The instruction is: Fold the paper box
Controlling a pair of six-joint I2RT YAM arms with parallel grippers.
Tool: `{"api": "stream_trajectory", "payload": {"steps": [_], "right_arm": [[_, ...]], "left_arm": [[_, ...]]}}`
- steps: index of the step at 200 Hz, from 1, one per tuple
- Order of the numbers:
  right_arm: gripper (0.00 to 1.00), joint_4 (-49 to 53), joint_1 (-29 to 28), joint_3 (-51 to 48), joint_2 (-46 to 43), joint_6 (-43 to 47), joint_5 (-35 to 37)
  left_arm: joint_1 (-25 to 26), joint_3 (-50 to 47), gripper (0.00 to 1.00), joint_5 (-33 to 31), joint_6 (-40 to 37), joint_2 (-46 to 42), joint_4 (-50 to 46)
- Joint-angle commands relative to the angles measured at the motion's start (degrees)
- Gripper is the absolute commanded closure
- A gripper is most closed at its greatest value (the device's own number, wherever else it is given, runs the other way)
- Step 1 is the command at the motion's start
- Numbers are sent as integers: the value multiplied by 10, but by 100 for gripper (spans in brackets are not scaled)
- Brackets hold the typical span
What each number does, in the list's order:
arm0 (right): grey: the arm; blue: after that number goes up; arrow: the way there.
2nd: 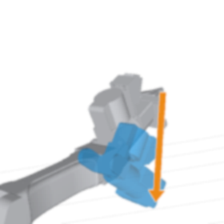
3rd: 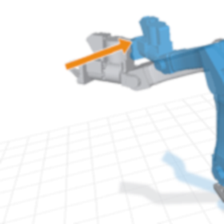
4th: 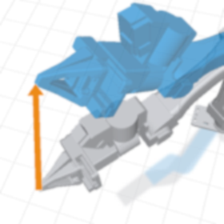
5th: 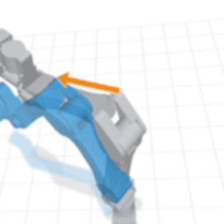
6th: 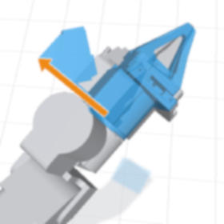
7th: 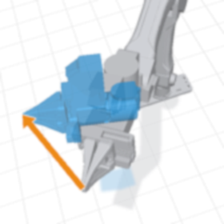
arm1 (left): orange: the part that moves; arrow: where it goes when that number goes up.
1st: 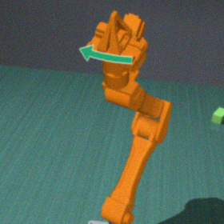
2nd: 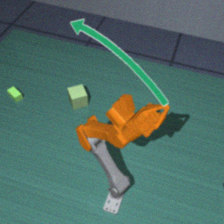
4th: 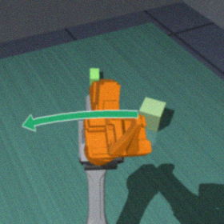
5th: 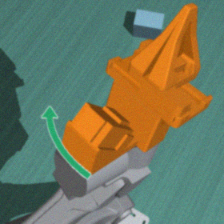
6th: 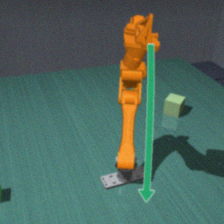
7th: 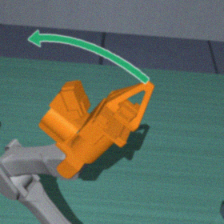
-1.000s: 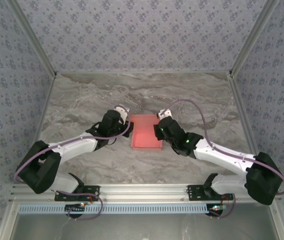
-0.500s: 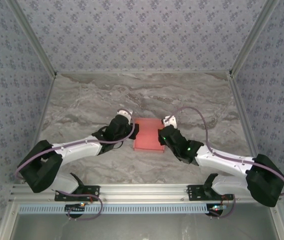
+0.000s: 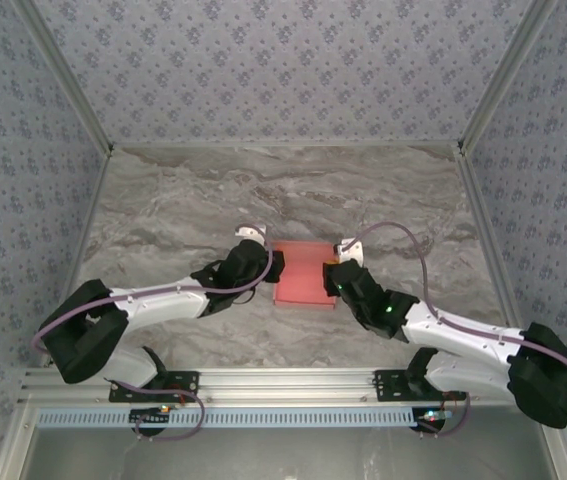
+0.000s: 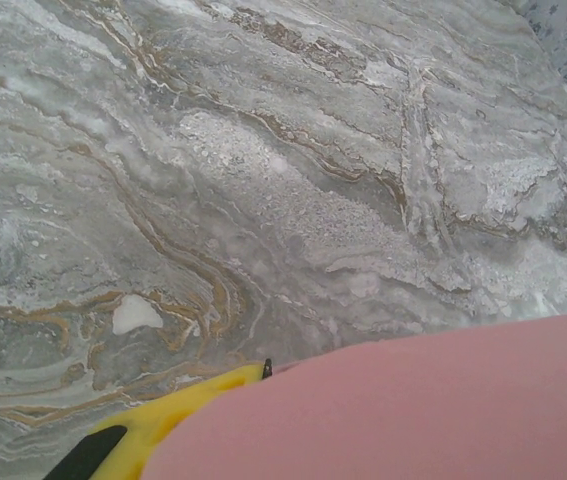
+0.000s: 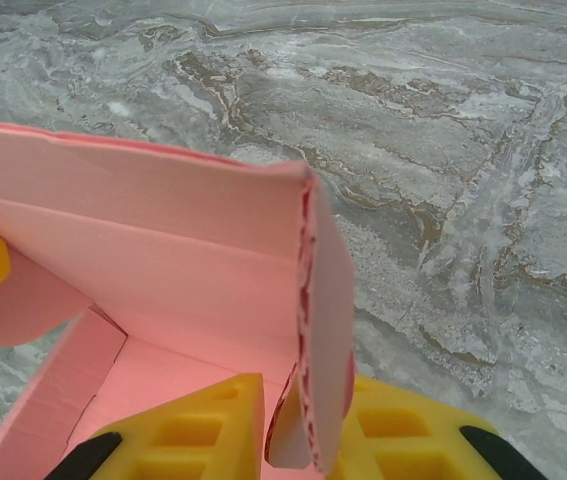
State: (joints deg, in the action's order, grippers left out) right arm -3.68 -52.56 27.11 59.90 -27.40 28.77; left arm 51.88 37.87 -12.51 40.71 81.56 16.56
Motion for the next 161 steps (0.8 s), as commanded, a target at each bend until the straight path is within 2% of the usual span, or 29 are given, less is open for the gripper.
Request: {"api": "stream_trajectory", "payload": {"steps": [1,76,106,125,141,161], "right_arm": [[77,-3,-8,-11,-12,-14,1],[79,-2,-24,-29,-28,-26,25],[79,1,-25,-40,-42,-25,27],[78,1,-26,-47,-55,-25,25],[72,-1,-26,-47,-63,-21,12],[50,0,-25,-35,-66,-16,-11]], "left_arm": [[19,-9,81,4,39,16,9],[57,19,83,-31,59,19,-18],[94,24,82,-94,55,16,-29],[96,27,82,-121,40,15,-42],[96,36,83,-169,1,-2,-73],[84,33,86,-213,-78,-31,-78]]}}
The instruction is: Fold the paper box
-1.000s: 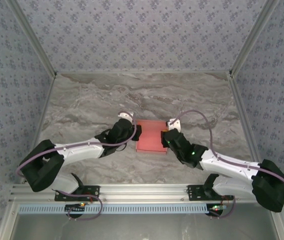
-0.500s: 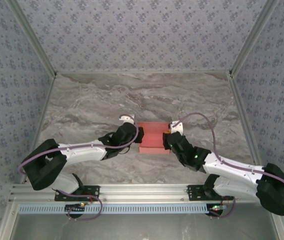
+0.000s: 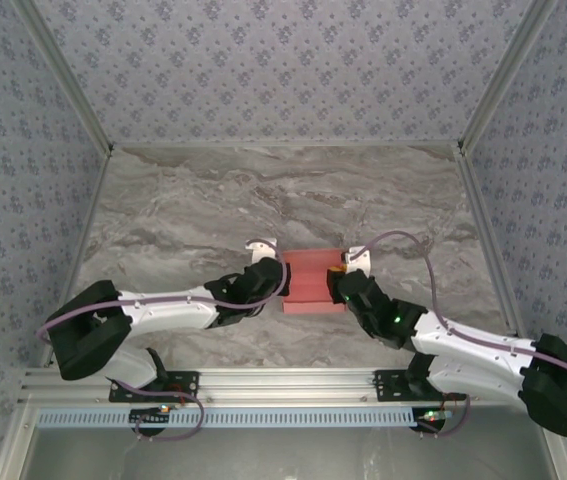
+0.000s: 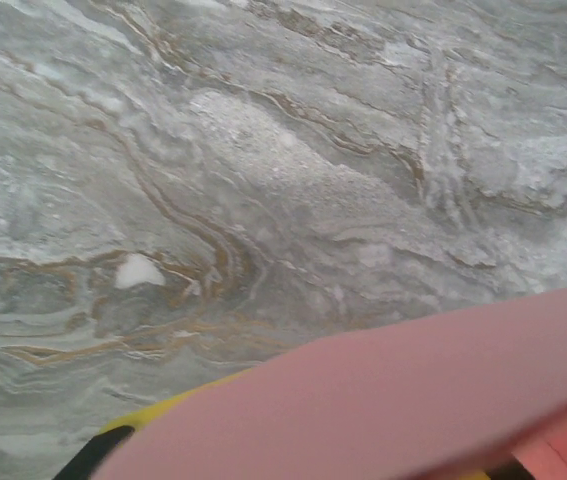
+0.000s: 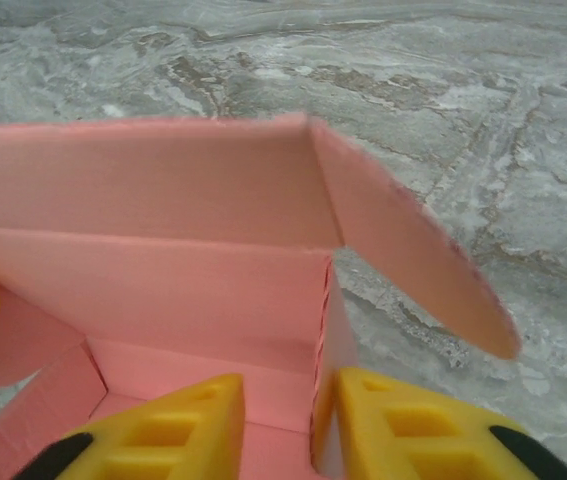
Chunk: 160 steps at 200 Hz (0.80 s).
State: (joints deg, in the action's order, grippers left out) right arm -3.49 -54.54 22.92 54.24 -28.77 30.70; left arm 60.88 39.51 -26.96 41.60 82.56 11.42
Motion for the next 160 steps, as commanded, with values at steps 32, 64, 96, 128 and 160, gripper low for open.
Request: {"api": "stream_trajectory", "payload": {"steps": [32,64,96,128,160], "right_arm": [[29,-3,9,30,-12,-25,-82],[22,22,72,68,-14,-62,-217],[18,132,185,127,-2,-105,-334],[15,208,314,182,28,-82,-377],[13,209,424,222,81,-13,-438]], "left_arm": [[-71,-8,89,-34,-176,-67,20],[-141,-29,89,56,-278,-71,76],[-209,-10,87,213,-375,-47,56],[-240,15,88,302,-435,-28,19],[-252,37,89,364,-491,-31,-13]]}}
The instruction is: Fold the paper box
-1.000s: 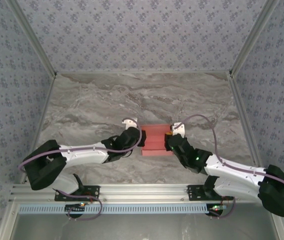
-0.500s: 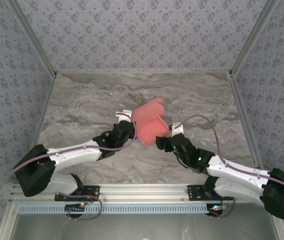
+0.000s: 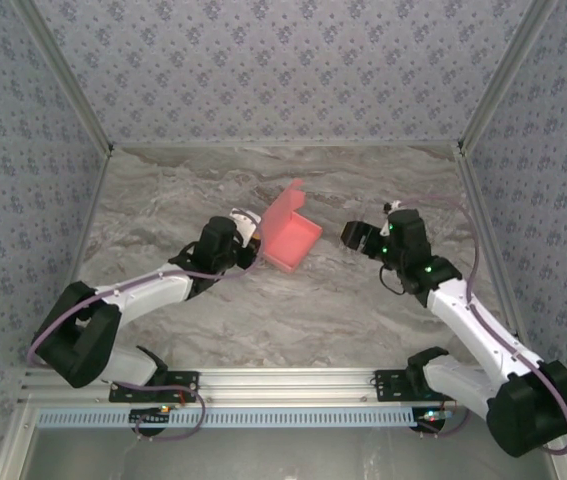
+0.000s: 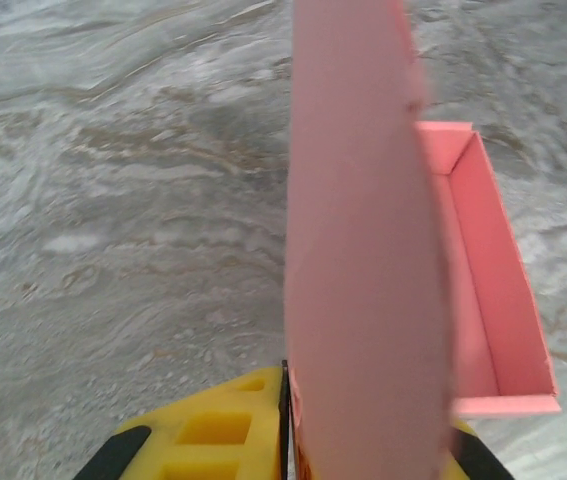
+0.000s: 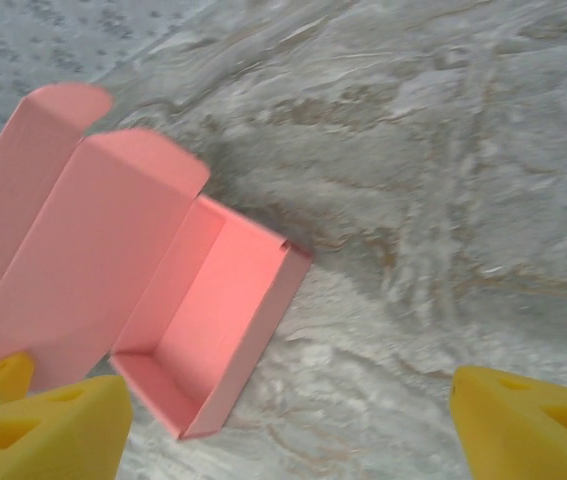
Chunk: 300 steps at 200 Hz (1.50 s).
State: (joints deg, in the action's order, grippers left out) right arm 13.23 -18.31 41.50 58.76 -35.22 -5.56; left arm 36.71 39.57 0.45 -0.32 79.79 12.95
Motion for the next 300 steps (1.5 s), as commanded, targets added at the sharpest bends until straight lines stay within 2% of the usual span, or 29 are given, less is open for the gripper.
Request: {"api": "stream_trajectory", "payload": {"steps": [1,20,36,53,71,84,98,111,120,131,140,164,174,184,207,224,240,251,263,273,300], "right_arm": [[13,41,66,37,37,52,-77],[12,0,140,46,92,20,-164],[14,-21,177,74,152,-26,-240],[13,40,183,139,212,-66,-244],[12,109,184,200,277,-150,-247],[12,71,175,194,300,-218,-276],[12,12,151,179,313,-293,-279],[12,13,133,200,334,-306,-260],[12,34,129,229,357,-297,-249],[12,52,129,261,387,-288,-250],[11,60,127,293,407,-280,-247],[11,84,113,345,450,-250,-245],[11,97,106,369,469,-235,-258],[11,113,98,393,486,-225,-270],[11,131,78,416,499,-217,-281],[12,151,69,430,498,-205,-281],[13,160,64,430,492,-201,-284],[13,161,59,422,484,-203,-284],[14,159,51,414,473,-207,-283],[14,160,43,410,469,-208,-284],[15,140,26,396,461,-228,-299]], "left_arm": [[-11,36,89,91,-73,-4,-29],[-34,45,90,145,-103,-4,-51],[-57,53,88,211,-140,2,-74],[-85,73,88,275,-172,14,-106],[-106,86,86,339,-221,29,-120],[-112,92,86,358,-252,42,-120],[-115,101,85,338,-272,63,-112],[-124,126,75,324,-269,84,-127],[-132,139,68,338,-255,87,-133],[-136,131,51,357,-235,72,-117],[-135,110,43,367,-217,49,-86],[-136,63,26,366,-145,-8,-22],[-137,41,16,332,-94,-26,9],[-143,23,1,275,-23,-40,34],[-172,3,1,189,149,-67,36],[-180,19,1,73,310,-84,-53],[-183,8,1,90,402,-98,-60],[-183,-6,1,91,525,-112,-54],[-181,11,1,89,640,-118,-112],[-174,31,1,97,664,-120,-142],[-145,83,3,60,739,-111,-235]]}}
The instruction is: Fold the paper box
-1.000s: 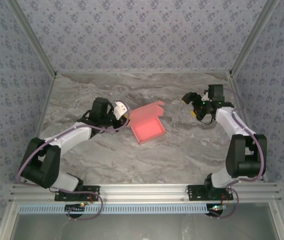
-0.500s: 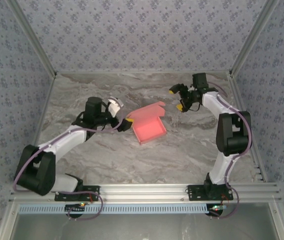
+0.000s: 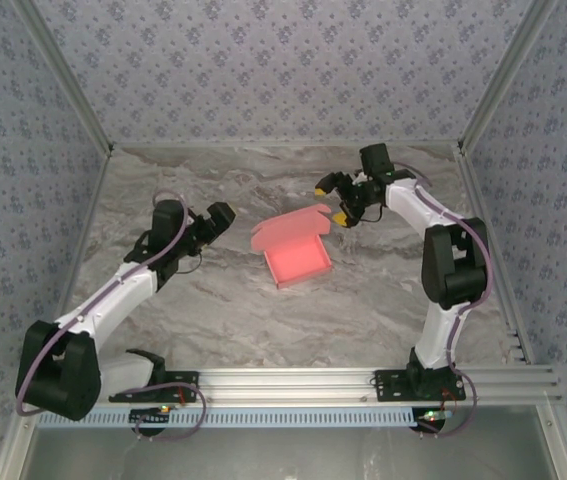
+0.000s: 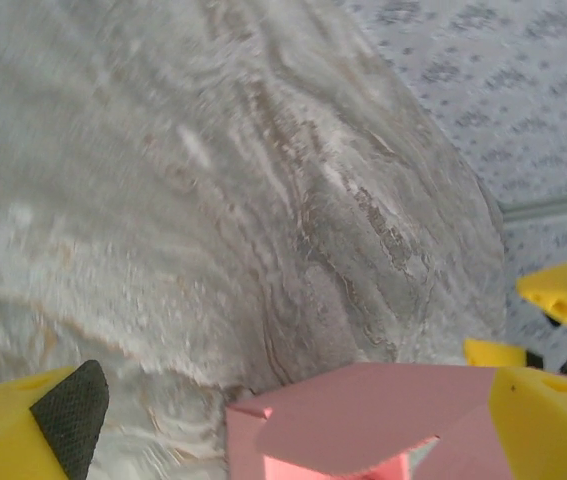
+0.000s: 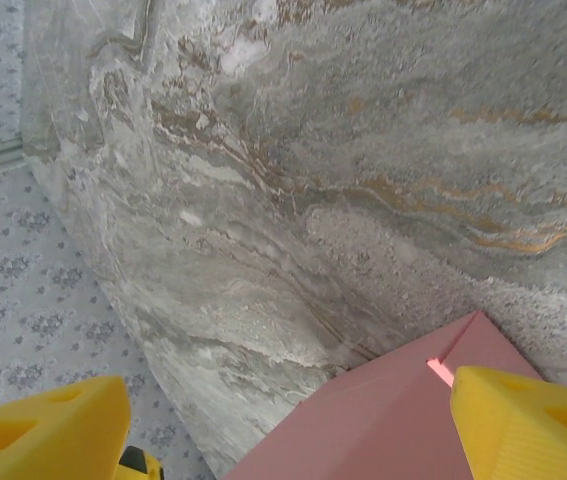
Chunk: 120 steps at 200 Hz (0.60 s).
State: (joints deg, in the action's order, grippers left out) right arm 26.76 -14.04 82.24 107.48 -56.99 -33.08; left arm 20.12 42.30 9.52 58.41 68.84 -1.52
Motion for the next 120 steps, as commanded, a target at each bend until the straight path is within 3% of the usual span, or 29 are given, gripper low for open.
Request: {"api": "stream_trajectory", "payload": {"steps": [1,35,120], "right_arm": [[15,3,-17,-12,-27,-12,-24],[16,-19,-36,-44,-51,-45,-21],[16,-53,-81,-116,-106,-94,19]], "left_arm": [[21,58,3,-30,153,0,-91],[42,69,16,10,223,61,-51],[89,88,26,72,294,122,-49]]}}
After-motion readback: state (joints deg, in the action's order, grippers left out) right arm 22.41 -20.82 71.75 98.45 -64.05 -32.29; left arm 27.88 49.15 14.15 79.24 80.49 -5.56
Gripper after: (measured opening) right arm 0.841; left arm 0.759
